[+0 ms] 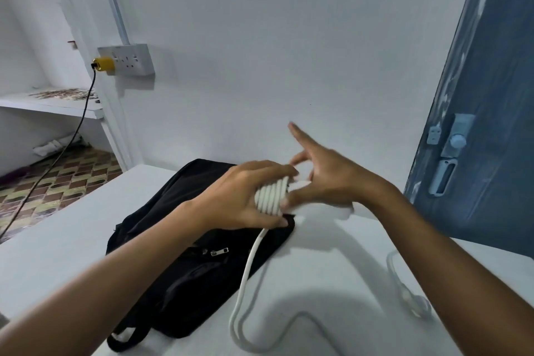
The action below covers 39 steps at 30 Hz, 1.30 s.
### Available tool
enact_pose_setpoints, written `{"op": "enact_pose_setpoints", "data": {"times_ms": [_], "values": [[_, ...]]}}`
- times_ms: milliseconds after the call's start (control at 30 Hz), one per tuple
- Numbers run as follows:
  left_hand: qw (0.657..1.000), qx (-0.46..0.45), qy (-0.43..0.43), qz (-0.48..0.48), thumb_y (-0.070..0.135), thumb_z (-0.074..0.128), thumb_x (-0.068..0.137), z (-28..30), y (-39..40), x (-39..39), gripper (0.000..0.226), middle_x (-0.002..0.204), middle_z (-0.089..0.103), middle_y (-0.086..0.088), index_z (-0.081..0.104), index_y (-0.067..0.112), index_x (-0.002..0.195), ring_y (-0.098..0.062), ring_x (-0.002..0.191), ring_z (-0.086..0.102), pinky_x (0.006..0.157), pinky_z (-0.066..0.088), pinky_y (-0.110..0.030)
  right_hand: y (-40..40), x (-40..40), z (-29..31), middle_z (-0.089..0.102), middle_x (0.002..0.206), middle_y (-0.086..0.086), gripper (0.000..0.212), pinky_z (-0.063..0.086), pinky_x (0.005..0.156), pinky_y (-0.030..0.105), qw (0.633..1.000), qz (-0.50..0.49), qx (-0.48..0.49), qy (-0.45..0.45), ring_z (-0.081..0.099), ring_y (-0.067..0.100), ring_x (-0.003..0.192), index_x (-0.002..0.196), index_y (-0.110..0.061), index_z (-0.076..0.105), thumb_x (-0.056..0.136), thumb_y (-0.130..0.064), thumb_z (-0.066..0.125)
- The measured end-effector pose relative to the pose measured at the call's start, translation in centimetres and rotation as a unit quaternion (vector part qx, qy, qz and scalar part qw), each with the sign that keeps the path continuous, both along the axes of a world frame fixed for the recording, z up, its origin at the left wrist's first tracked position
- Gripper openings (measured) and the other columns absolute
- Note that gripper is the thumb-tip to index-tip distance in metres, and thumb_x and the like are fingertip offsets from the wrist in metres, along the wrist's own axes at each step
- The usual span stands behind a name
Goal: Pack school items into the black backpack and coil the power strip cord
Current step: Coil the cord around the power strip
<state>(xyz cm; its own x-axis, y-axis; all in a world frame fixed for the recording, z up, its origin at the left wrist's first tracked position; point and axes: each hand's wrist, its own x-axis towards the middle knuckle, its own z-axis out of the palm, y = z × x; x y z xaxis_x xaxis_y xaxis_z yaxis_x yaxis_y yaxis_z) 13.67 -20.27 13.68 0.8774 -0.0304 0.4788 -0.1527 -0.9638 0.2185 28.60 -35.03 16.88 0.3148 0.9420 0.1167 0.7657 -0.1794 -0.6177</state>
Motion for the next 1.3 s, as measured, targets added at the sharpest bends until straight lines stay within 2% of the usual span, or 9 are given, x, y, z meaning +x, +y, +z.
{"op": "enact_pose_setpoints", "data": {"times_ms": [100, 167, 267, 333, 433, 533, 633, 900, 1300], "values": [[0.989, -0.124, -0.033, 0.076, 0.051, 0.081, 0.059, -0.2, 1.7, 0.1, 0.066, 0.104, 0.063, 0.019, 0.058, 0.032, 0.118, 0.002, 0.091, 0.059, 0.083, 0.048, -0.028, 0.0, -1.1, 0.0, 0.059, 0.093, -0.004, 0.061, 0.049, 0.071, 0.032, 0.929, -0.127, 0.331, -0.105, 0.055, 0.013, 0.077, 0.121, -0.020, 0.054, 0.071, -0.047, 0.078], [0.970, -0.203, -0.056, 0.117, 0.049, 0.081, 0.054, -0.2, 2.7, 0.4, 0.058, 0.094, 0.064, 0.016, 0.059, 0.036, 0.107, -0.006, 0.083, 0.060, 0.078, 0.051, -0.032, 0.0, -2.7, -1.8, 0.051, 0.064, -0.009, 0.017, 0.044, 0.053, 0.031, 0.862, -0.102, 0.493, -0.063, 0.047, 0.012, 0.054, 0.081, -0.013, 0.057, 0.084, -0.028, 0.066], [0.942, -0.299, -0.071, 0.131, 0.046, 0.083, 0.050, 0.1, 3.7, 1.1, 0.056, 0.092, 0.066, 0.005, 0.061, 0.034, 0.101, -0.011, 0.078, 0.061, 0.072, 0.055, -0.035, 1.4, -5.0, -6.7, 0.052, 0.059, -0.010, 0.018, 0.048, 0.055, 0.033, 0.931, -0.129, 0.340, 0.020, 0.051, 0.011, 0.053, 0.078, -0.017, 0.058, 0.084, -0.033, 0.063], [0.934, -0.326, -0.061, 0.133, 0.047, 0.082, 0.050, 0.3, 4.0, 1.4, 0.056, 0.091, 0.065, 0.003, 0.061, 0.033, 0.100, -0.010, 0.077, 0.059, 0.071, 0.055, -0.033, 2.4, -6.0, -8.4, 0.062, 0.087, -0.004, 0.048, 0.055, 0.079, 0.040, 0.967, -0.117, 0.110, 0.196, 0.063, 0.014, 0.078, 0.124, -0.018, 0.052, 0.085, -0.043, 0.064], [0.936, -0.323, -0.046, 0.135, 0.048, 0.081, 0.051, 0.4, 3.8, 1.9, 0.057, 0.095, 0.065, 0.001, 0.062, 0.032, 0.103, -0.012, 0.082, 0.060, 0.075, 0.054, -0.034, 3.8, -6.3, -8.9, 0.065, 0.100, 0.011, 0.052, 0.057, 0.081, 0.040, 0.826, -0.028, 0.075, 0.558, 0.069, 0.023, 0.079, 0.133, -0.035, 0.027, 0.094, -0.024, 0.059], [0.939, -0.309, -0.056, 0.139, 0.044, 0.081, 0.050, 0.6, 4.1, 1.6, 0.060, 0.099, 0.067, 0.004, 0.064, 0.031, 0.105, -0.016, 0.089, 0.062, 0.082, 0.053, -0.033, 4.1, -5.9, -7.9, 0.051, 0.066, 0.010, 0.019, 0.042, 0.043, 0.024, 0.722, -0.082, 0.200, 0.657, 0.041, 0.011, 0.041, 0.108, -0.007, 0.052, 0.095, 0.004, 0.044], [0.938, -0.306, -0.058, 0.154, 0.046, 0.081, 0.049, 0.7, 5.1, 0.9, 0.069, 0.101, 0.069, 0.010, 0.065, 0.032, 0.114, -0.014, 0.096, 0.063, 0.091, 0.053, -0.035, 3.7, -4.7, -7.5, 0.040, 0.059, 0.004, 0.027, 0.023, 0.034, 0.017, 0.765, -0.138, 0.218, 0.590, 0.027, 0.007, 0.036, 0.082, -0.009, 0.058, 0.092, 0.008, 0.039], [0.968, -0.188, -0.082, 0.147, 0.054, 0.076, 0.060, 0.3, 4.5, 0.5, 0.080, 0.116, 0.060, 0.011, 0.048, 0.044, 0.134, -0.006, 0.105, 0.057, 0.093, 0.046, -0.023, 2.8, -6.0, -6.7, 0.052, 0.066, -0.002, 0.027, 0.035, 0.050, 0.011, 0.968, -0.107, 0.125, 0.188, 0.046, 0.006, 0.057, 0.106, -0.012, 0.067, 0.098, -0.010, 0.041], [0.984, -0.085, -0.105, 0.119, 0.055, 0.078, 0.068, 0.0, 4.1, -0.1, 0.088, 0.129, 0.057, 0.008, 0.036, 0.033, 0.142, -0.010, 0.115, 0.057, 0.098, 0.047, -0.035, 1.2, -7.1, -4.4, 0.043, 0.068, -0.002, 0.021, 0.023, 0.047, 0.017, 0.993, -0.084, 0.074, -0.048, 0.040, 0.007, 0.056, 0.101, -0.011, 0.058, 0.099, -0.018, 0.039]]}}
